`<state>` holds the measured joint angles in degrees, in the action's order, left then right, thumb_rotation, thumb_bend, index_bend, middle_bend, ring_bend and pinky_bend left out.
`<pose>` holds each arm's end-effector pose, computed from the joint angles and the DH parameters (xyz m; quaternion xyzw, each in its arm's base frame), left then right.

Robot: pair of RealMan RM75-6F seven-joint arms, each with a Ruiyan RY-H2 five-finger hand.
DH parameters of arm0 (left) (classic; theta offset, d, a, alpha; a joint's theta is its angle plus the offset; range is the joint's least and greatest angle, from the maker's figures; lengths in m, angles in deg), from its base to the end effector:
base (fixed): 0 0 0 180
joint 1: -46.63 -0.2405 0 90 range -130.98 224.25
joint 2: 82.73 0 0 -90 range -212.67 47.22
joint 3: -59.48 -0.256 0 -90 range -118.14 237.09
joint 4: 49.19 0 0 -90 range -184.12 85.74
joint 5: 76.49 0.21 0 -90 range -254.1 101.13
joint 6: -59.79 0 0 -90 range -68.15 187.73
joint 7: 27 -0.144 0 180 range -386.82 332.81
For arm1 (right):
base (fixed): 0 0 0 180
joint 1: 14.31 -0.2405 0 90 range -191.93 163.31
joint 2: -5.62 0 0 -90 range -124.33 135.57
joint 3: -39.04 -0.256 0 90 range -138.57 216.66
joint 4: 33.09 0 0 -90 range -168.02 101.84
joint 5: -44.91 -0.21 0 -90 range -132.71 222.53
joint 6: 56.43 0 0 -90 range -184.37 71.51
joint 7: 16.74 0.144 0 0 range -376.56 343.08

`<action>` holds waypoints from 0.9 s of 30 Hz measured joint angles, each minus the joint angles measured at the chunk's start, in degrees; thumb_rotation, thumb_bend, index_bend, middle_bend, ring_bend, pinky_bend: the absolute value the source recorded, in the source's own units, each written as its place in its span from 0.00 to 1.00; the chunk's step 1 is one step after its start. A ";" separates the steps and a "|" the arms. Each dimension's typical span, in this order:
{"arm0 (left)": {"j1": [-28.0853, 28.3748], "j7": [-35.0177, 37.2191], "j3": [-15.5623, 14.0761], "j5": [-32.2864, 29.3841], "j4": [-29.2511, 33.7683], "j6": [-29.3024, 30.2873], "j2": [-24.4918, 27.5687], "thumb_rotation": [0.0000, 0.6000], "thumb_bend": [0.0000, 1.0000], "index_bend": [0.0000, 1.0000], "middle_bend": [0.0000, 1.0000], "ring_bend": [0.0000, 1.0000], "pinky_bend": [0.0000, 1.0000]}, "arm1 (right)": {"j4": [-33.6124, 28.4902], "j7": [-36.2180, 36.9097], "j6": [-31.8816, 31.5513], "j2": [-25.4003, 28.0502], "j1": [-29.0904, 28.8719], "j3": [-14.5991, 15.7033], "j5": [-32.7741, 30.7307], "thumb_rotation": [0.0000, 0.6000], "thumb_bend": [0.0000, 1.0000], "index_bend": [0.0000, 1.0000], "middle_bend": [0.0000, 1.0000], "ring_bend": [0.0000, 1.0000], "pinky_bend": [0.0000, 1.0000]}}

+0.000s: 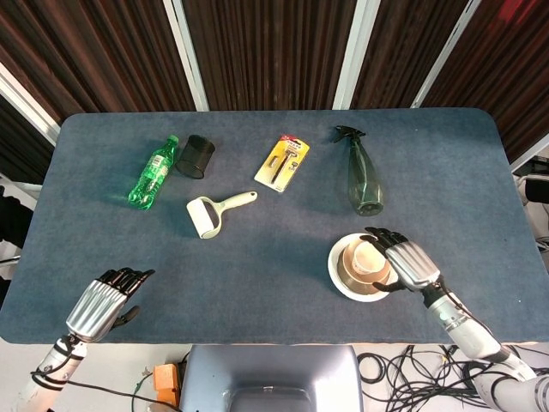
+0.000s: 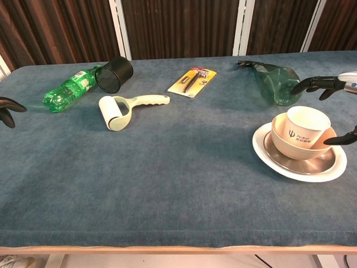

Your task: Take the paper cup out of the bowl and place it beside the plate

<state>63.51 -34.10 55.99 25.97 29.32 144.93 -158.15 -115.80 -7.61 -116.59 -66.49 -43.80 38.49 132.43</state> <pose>-0.2692 0.2136 0.0839 -0.7524 -0.2186 -0.4110 0.4661 -0.2576 -0.2921 0.0677 0.7414 -0.4045 0.3619 0.3948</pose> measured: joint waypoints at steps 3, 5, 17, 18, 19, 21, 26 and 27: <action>-1.50 -0.23 0.13 -0.49 0.01 2.32 0.69 1.00 0.22 0.24 0.38 0.33 0.48 | 0.40 -0.42 0.72 -0.43 -0.13 -0.09 -0.53 1.00 0.09 0.18 0.10 0.12 0.24; -2.93 -0.80 0.35 -1.34 0.32 4.08 1.31 1.00 0.22 0.23 0.37 0.33 0.48 | 0.67 -0.84 1.25 -0.74 -0.28 -0.18 -0.98 1.00 0.09 0.18 0.10 0.12 0.25; -10.51 -2.73 1.94 -12.75 8.65 7.06 8.76 1.00 0.22 0.15 0.27 0.25 0.42 | 2.06 -2.03 1.09 -2.18 -0.35 -1.03 -2.06 1.00 0.09 0.22 0.15 0.17 0.30; -10.92 -2.04 2.16 -13.56 9.04 7.16 9.28 1.00 0.22 0.15 0.27 0.25 0.42 | 2.22 -2.12 1.10 -2.34 -0.37 -1.07 -2.10 1.00 0.09 0.23 0.16 0.19 0.31; -11.28 -1.31 2.42 -14.30 9.33 7.24 9.74 1.00 0.22 0.15 0.27 0.25 0.42 | 2.39 -2.20 1.10 -2.52 -0.38 -1.11 -2.16 1.00 0.09 0.24 0.17 0.19 0.32; -11.98 0.37 3.09 -15.81 9.93 7.38 10.64 1.00 0.22 0.15 0.27 0.25 0.43 | 2.84 -2.39 1.20 -2.99 -0.42 -1.19 -2.33 1.00 0.09 0.26 0.19 0.22 0.34; -12.75 2.64 4.34 -17.75 10.55 6.87 11.72 1.00 0.22 0.15 0.27 0.25 0.43 | 3.67 -3.08 1.36 -3.73 -0.52 -1.30 -2.57 1.00 0.09 0.34 0.26 0.32 0.43; -12.74 2.67 4.37 -17.84 10.64 6.52 11.83 1.00 0.22 0.15 0.27 0.25 0.43 | 3.77 -3.30 1.36 -3.81 -0.51 -1.31 -2.63 1.00 0.09 0.36 0.27 0.34 0.45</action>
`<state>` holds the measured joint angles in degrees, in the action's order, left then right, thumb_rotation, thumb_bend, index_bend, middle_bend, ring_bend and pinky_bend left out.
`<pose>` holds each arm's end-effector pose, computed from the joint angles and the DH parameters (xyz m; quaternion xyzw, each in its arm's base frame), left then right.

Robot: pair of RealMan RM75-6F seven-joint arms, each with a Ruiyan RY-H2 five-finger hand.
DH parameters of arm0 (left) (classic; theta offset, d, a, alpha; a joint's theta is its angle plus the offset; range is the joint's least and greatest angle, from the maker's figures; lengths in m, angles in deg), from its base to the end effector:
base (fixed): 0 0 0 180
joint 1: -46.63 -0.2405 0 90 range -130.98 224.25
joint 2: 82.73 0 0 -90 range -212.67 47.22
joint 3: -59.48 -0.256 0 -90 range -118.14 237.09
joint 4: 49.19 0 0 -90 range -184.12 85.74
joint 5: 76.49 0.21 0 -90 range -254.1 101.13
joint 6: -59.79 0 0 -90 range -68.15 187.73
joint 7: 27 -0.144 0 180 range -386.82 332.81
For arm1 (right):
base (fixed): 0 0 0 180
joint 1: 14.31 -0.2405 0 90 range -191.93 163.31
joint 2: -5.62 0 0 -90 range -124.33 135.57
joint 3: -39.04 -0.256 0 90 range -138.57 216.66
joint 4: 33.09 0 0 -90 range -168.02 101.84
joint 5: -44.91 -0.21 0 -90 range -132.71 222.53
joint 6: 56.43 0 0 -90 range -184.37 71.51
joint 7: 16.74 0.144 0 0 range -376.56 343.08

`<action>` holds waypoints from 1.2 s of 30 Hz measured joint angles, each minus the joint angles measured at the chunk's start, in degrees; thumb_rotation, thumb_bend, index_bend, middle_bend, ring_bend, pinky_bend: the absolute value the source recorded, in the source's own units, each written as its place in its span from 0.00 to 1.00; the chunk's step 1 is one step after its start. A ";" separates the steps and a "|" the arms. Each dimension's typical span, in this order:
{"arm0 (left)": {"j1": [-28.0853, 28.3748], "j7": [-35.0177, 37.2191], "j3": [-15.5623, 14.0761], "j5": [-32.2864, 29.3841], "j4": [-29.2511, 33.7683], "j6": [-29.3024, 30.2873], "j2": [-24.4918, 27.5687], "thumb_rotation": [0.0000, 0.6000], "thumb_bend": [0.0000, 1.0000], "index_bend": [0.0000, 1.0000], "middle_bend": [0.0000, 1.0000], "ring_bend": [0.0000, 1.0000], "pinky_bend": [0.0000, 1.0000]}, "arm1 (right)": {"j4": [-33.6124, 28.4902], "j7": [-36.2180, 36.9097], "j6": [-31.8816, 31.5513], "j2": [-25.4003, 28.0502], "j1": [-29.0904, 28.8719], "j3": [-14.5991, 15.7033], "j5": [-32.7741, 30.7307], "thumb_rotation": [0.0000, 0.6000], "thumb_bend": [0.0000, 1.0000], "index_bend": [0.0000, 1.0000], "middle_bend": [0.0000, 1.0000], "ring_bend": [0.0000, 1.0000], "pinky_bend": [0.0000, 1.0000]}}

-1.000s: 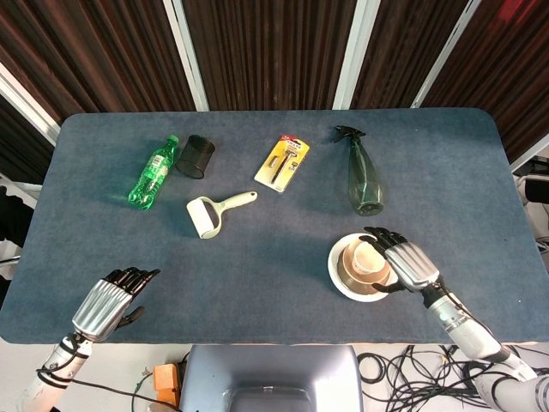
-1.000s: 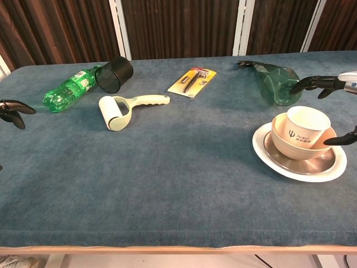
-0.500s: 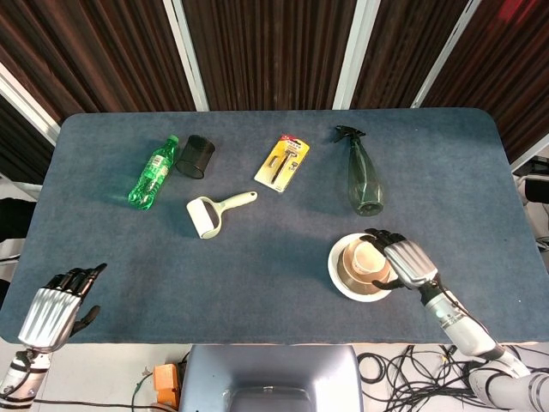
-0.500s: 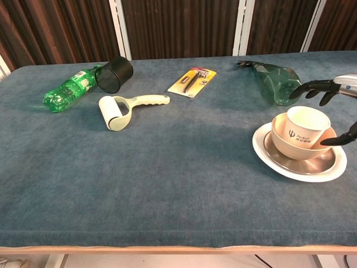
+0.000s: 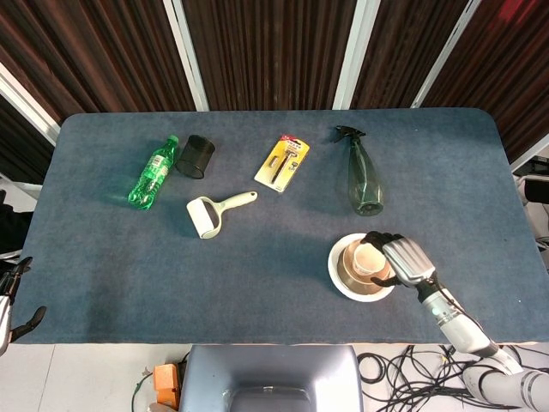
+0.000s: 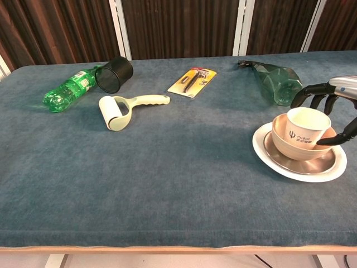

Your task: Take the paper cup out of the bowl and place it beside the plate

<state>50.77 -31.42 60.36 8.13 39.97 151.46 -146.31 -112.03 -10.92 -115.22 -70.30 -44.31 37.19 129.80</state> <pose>-0.3231 0.1702 0.1796 -0.5926 -0.3280 -0.3619 0.6405 -0.2617 -0.3030 0.0538 0.7399 -0.3969 0.3505 0.4151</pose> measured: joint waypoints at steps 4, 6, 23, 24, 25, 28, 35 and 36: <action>0.12 -0.24 0.09 0.00 0.48 -1.23 0.38 1.00 0.22 0.15 0.27 0.25 0.43 | 0.28 -1.04 0.12 -0.20 0.06 0.00 -0.37 1.00 0.09 0.42 0.32 0.40 0.52; 0.16 -0.37 0.15 0.10 0.71 -1.57 0.50 1.00 0.22 0.15 0.27 0.25 0.43 | 0.41 -1.83 0.14 -0.28 0.14 -0.03 -0.64 1.00 0.09 0.45 0.34 0.43 0.56; -0.11 0.38 0.95 -0.43 0.91 -2.88 0.89 1.00 0.22 0.15 0.27 0.25 0.43 | 1.59 -3.54 -3.83 -1.72 1.54 -0.76 -0.16 1.00 0.09 0.61 0.45 0.57 0.69; -0.13 0.41 0.98 -0.42 0.92 -2.90 0.92 1.00 0.22 0.15 0.27 0.25 0.43 | 1.59 -3.46 -4.20 -1.72 1.62 -0.77 -0.05 1.00 0.09 0.61 0.45 0.57 0.69; -0.15 0.48 1.01 -0.43 0.94 -2.91 0.93 1.00 0.22 0.15 0.27 0.25 0.43 | 1.53 -3.29 -4.64 -1.68 1.74 -0.79 0.10 1.00 0.09 0.61 0.45 0.57 0.69; -0.20 0.67 1.12 -0.53 1.00 -3.17 1.04 1.00 0.22 0.15 0.27 0.25 0.43 | 0.68 -2.17 -6.16 -1.07 2.23 -0.75 0.91 1.00 0.09 0.61 0.45 0.57 0.69; -0.32 0.98 1.41 -0.69 1.08 -3.49 1.22 1.00 0.22 0.15 0.27 0.25 0.43 | -3.12 -0.83 -10.51 1.67 3.67 -0.81 2.98 1.00 0.09 0.61 0.45 0.57 0.69; -0.35 1.06 1.42 -0.68 1.10 -3.48 1.25 1.00 0.22 0.15 0.27 0.25 0.43 | -3.85 -1.05 -11.30 2.24 4.04 -0.82 3.14 1.00 0.09 0.61 0.45 0.57 0.69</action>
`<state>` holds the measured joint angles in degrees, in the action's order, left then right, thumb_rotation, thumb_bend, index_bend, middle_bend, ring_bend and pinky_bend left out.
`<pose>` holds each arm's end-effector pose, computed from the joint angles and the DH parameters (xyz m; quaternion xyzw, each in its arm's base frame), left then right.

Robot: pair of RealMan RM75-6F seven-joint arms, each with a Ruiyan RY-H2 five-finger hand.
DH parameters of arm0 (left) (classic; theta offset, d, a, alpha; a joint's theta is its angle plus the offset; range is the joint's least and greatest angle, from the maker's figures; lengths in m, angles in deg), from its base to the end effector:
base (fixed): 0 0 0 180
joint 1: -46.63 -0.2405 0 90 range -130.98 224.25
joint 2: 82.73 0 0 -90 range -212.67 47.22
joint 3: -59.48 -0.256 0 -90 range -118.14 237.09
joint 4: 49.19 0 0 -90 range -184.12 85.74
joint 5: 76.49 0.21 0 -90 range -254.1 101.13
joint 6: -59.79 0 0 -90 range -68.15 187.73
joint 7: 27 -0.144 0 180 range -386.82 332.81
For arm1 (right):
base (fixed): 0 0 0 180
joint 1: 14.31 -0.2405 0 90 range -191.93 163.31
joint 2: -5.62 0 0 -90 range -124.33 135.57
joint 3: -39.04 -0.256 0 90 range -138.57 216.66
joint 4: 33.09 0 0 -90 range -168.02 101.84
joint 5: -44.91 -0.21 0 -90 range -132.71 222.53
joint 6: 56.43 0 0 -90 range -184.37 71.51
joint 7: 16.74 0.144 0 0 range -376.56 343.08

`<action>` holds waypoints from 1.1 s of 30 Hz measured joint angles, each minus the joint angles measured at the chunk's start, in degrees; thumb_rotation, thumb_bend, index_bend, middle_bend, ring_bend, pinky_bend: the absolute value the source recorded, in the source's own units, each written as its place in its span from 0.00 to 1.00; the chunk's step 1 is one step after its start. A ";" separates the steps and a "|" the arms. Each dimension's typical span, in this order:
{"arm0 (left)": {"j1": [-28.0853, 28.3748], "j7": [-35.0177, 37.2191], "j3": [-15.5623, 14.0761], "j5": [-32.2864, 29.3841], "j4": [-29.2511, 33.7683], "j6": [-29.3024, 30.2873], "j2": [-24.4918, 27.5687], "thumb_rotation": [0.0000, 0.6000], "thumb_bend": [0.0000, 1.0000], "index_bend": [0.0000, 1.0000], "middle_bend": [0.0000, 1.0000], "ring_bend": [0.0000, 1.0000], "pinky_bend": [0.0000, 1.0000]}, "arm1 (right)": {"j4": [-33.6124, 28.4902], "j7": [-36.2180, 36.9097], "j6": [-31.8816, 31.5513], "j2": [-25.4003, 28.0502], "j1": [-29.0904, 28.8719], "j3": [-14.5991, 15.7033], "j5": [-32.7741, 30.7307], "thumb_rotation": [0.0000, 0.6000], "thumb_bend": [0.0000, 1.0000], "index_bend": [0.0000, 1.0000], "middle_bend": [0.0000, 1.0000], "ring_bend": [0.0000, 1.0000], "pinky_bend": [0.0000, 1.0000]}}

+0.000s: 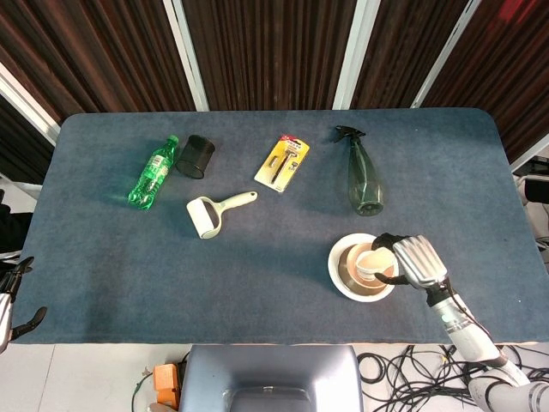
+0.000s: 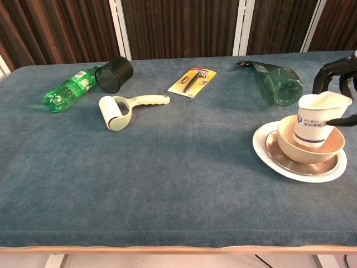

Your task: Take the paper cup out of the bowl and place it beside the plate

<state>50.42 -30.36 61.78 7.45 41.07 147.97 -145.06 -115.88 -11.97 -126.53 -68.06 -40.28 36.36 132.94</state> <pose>-0.3255 0.1735 0.1811 -0.5922 -0.3485 -0.3535 0.6348 -0.2516 -0.2862 0.0832 0.7074 -0.3576 0.4210 0.4409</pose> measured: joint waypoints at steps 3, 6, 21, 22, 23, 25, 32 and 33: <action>-0.17 0.27 0.08 0.16 0.03 0.26 0.10 1.00 0.22 0.15 0.27 0.25 0.43 | -2.04 -2.22 -1.60 1.97 1.22 -0.07 -0.20 1.00 0.09 0.61 0.45 0.57 0.69; -0.40 0.57 0.19 0.37 -0.01 0.72 0.15 1.00 0.22 0.15 0.27 0.25 0.43 | -3.58 -6.16 -3.13 3.45 2.81 -0.26 -1.40 1.00 0.09 0.61 0.45 0.57 0.69; -0.86 0.44 0.68 0.27 0.18 0.94 0.14 1.00 0.22 0.15 0.27 0.25 0.43 | 5.39 -7.67 -7.09 3.38 9.39 -1.49 -8.31 1.00 0.09 0.58 0.45 0.55 0.68; -0.85 0.38 0.70 0.29 0.19 0.91 0.13 1.00 0.22 0.15 0.27 0.25 0.43 | 6.53 -7.16 -6.61 2.99 9.38 -1.50 -8.45 1.00 0.09 0.57 0.45 0.55 0.68; -0.85 0.30 0.72 0.30 0.19 0.87 0.11 1.00 0.22 0.15 0.27 0.25 0.43 | 8.04 -6.36 -5.75 2.46 9.32 -1.49 -8.59 1.00 0.09 0.57 0.45 0.54 0.67; -0.85 0.23 0.75 0.30 0.20 0.82 0.09 1.00 0.22 0.15 0.27 0.25 0.43 | 9.87 -4.79 -4.28 1.74 9.16 -1.41 -8.73 1.00 0.09 0.55 0.45 0.52 0.65; -0.89 0.49 0.86 0.03 0.18 0.42 0.18 1.00 0.22 0.15 0.27 0.25 0.43 | 14.15 0.55 -0.33 -0.70 8.24 -1.06 -8.18 1.00 0.09 0.50 0.43 0.42 0.57; -0.88 0.61 0.84 0.02 0.20 0.29 0.22 1.00 0.22 0.15 0.27 0.25 0.43 | 14.40 0.88 -0.23 -0.89 8.18 -1.04 -7.98 1.00 0.09 0.49 0.42 0.40 0.55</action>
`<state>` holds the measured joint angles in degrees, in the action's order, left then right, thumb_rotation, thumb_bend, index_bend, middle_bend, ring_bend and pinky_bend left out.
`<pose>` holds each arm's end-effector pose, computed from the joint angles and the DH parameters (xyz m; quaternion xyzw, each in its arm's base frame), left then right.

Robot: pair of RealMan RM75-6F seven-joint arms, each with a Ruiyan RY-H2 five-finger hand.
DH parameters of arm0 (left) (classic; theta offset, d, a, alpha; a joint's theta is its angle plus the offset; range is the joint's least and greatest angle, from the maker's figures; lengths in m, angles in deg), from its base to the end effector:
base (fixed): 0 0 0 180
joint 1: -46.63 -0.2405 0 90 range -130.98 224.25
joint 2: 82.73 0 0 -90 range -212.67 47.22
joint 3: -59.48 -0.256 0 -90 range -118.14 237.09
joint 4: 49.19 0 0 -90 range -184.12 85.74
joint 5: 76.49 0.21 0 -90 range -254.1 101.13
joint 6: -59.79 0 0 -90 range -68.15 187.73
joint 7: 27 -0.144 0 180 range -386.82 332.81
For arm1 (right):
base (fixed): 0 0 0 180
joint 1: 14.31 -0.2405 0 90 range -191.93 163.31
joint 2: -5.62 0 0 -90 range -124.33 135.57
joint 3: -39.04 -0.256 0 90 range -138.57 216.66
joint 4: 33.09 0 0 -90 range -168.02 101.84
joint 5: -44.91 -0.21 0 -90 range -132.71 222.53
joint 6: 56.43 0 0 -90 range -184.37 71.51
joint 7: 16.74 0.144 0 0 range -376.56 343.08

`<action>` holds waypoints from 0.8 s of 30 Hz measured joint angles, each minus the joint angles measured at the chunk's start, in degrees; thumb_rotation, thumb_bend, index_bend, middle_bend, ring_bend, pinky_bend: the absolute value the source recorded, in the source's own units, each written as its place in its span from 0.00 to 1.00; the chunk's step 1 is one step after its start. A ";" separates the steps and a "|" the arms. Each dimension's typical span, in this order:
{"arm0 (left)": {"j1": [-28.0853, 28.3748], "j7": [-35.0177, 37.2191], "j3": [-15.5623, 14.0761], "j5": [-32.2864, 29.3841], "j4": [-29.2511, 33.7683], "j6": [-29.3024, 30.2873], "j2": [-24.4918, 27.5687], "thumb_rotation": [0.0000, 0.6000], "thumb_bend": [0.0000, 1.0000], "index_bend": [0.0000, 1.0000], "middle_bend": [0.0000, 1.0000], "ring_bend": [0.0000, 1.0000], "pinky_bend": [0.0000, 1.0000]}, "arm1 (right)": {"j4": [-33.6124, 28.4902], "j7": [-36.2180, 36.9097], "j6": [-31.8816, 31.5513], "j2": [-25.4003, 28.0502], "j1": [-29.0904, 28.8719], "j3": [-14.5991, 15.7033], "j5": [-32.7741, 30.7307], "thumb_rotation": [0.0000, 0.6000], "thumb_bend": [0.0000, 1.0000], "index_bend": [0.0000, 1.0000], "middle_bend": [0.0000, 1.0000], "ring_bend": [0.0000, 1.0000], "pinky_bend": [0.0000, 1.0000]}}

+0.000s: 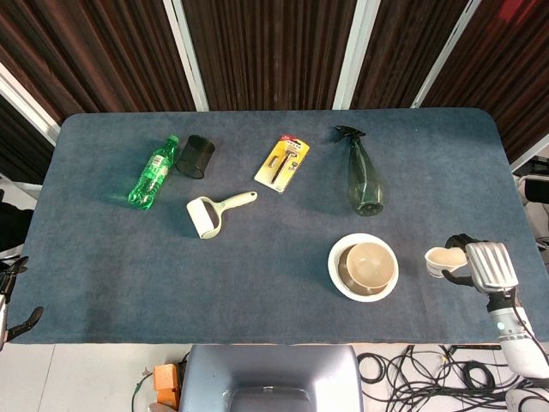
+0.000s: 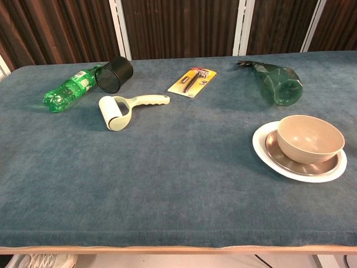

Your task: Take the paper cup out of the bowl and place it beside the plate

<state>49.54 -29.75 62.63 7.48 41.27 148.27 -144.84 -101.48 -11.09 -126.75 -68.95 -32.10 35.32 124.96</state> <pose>-0.3261 0.1715 0.1847 -0.5838 -0.3502 -0.3582 0.6390 -0.3534 -0.2691 0.1252 0.6439 -0.3763 0.3282 0.5798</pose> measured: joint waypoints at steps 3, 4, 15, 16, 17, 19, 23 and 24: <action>0.07 0.24 -0.08 -0.10 0.19 -0.54 0.27 1.00 0.22 0.15 0.27 0.25 0.44 | 0.14 0.70 0.47 -0.15 -0.07 0.22 0.57 1.00 0.09 0.47 0.39 0.36 0.52; 0.08 0.23 -0.05 -0.11 0.22 -0.55 0.30 1.00 0.22 0.15 0.27 0.25 0.44 | 0.04 0.74 0.63 -0.09 -0.07 0.30 0.66 1.00 0.09 0.47 0.39 0.35 0.51; 0.12 0.93 0.20 -0.70 0.09 -1.14 0.50 1.00 0.22 0.15 0.27 0.25 0.44 | -1.42 0.46 0.95 0.66 0.28 0.80 1.68 1.00 0.09 0.43 0.33 0.27 0.43; 0.13 1.01 0.25 -0.81 0.10 -1.22 0.55 1.00 0.22 0.15 0.27 0.25 0.44 | -1.36 0.59 0.94 0.64 0.32 0.84 1.76 1.00 0.09 0.43 0.33 0.27 0.43; 0.13 1.08 0.32 -0.88 0.11 -1.23 0.58 1.00 0.22 0.15 0.27 0.25 0.44 | -1.30 0.69 0.99 0.61 0.36 0.88 1.83 1.00 0.09 0.43 0.32 0.27 0.43; 0.09 1.11 0.35 -0.89 0.10 -1.17 0.57 1.00 0.22 0.15 0.27 0.25 0.44 | -1.18 0.67 1.18 0.57 0.35 0.92 1.88 1.00 0.09 0.43 0.32 0.27 0.42; 0.05 1.15 0.40 -0.90 0.06 -1.14 0.58 1.00 0.22 0.15 0.27 0.25 0.44 | -1.07 0.26 2.27 0.58 0.19 1.15 1.86 1.00 0.09 0.41 0.29 0.24 0.39; 0.03 1.17 0.42 -0.91 0.07 -1.12 0.59 1.00 0.22 0.15 0.27 0.25 0.44 | -1.08 0.14 2.56 0.61 0.14 1.22 1.84 1.00 0.09 0.40 0.28 0.22 0.38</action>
<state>49.57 -28.58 63.04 6.56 41.34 147.14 -144.25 -102.55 -10.95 -124.19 -68.34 -31.95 36.55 126.80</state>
